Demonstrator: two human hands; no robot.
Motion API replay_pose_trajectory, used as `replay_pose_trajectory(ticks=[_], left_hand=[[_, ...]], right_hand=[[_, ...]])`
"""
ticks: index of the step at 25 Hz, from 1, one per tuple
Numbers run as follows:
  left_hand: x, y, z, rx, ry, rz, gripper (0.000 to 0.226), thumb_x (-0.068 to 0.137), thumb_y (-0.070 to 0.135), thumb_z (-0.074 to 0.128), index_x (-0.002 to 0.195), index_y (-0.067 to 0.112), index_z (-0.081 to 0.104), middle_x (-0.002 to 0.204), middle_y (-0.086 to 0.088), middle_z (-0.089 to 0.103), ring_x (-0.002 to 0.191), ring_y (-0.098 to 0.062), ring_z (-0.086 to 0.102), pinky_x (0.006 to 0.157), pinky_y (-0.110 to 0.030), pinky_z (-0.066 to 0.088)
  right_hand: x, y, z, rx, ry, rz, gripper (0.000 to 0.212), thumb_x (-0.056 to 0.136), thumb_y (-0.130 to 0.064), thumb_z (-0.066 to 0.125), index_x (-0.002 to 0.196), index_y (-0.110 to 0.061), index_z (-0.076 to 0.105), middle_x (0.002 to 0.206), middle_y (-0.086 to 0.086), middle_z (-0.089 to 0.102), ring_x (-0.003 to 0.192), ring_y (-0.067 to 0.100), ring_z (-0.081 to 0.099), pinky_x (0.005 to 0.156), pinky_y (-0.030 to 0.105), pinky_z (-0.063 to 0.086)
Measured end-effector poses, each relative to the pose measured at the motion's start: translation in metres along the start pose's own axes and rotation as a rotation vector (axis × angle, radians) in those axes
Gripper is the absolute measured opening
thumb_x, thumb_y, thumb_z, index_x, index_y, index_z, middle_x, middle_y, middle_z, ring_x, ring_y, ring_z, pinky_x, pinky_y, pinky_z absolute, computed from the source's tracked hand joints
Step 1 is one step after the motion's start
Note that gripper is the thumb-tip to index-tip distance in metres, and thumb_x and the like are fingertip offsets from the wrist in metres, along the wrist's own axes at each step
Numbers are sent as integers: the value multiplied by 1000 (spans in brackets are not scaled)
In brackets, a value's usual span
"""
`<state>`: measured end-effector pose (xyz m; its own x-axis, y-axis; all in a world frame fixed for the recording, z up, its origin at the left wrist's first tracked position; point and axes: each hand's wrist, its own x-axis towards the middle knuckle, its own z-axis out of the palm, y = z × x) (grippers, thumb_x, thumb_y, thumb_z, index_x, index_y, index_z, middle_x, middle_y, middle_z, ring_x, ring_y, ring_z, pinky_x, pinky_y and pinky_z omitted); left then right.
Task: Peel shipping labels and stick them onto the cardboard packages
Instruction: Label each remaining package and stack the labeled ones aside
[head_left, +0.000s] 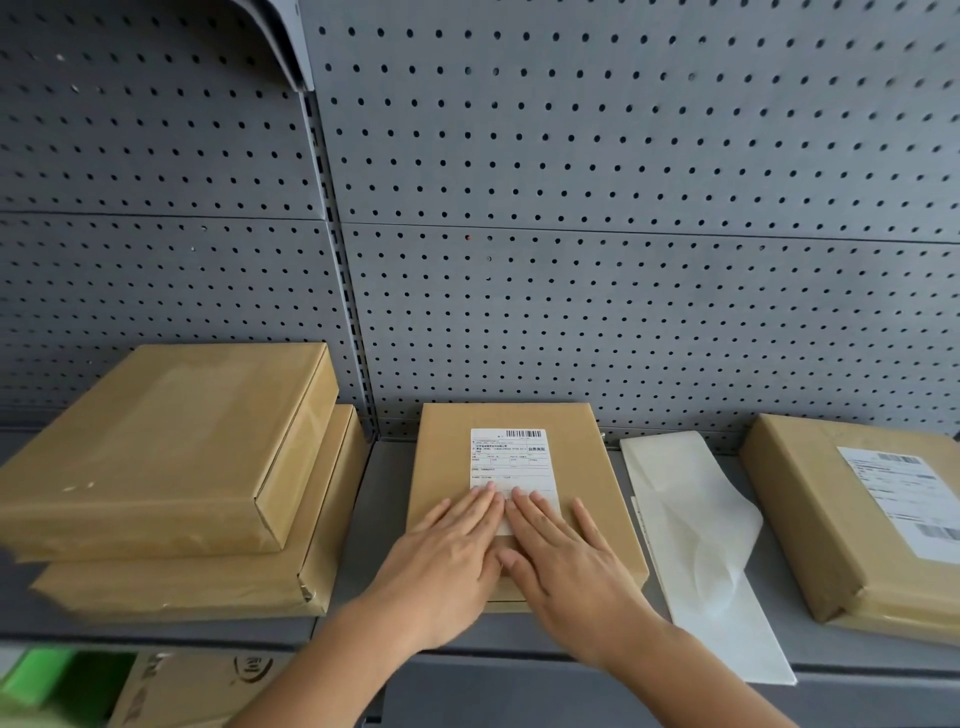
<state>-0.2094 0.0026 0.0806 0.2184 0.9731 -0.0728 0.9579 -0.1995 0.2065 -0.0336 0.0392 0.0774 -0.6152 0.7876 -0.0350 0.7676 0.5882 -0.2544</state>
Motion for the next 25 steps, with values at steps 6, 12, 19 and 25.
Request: replay_pose_trajectory(ticks=[6, 12, 19, 25], left_hand=[[-11, -5, -2, -3, 10, -78, 88, 80, 59, -17, 162, 27, -9, 164, 16, -20, 152, 2, -16, 128, -31, -3], [-27, -25, -1, -24, 21, -208, 79, 86, 61, -16, 158, 28, -17, 164, 14, -24, 151, 1, -20, 124, -25, -9], [-32, -39, 5, -470, 96, -449, 80, 100, 66, 24, 163, 26, -5, 170, 13, -7, 156, -4, 0, 125, -30, 10], [-21, -36, 19, -1314, 111, -685, 79, 86, 68, 60, 155, 34, 42, 144, 18, 56, 134, -9, 48, 113, -32, 30]], right_hand=[[-11, 19, 3, -59, 39, 61, 85, 85, -68, -15, 159, -30, 2, 164, -18, -7, 148, -4, -13, 120, 38, -10], [-34, 57, -1, -37, 86, 216, 103, 70, -77, -31, 158, -33, 1, 163, -22, -7, 148, -4, -12, 123, 33, -11], [-43, 68, -8, 400, 98, 388, 83, 92, -69, 19, 160, -21, 9, 166, -10, 10, 153, 7, 6, 121, 26, 8], [-20, 71, 3, 1017, 101, 544, 67, 92, -59, 53, 151, -37, 33, 145, -19, 50, 129, 8, 50, 105, 31, 40]])
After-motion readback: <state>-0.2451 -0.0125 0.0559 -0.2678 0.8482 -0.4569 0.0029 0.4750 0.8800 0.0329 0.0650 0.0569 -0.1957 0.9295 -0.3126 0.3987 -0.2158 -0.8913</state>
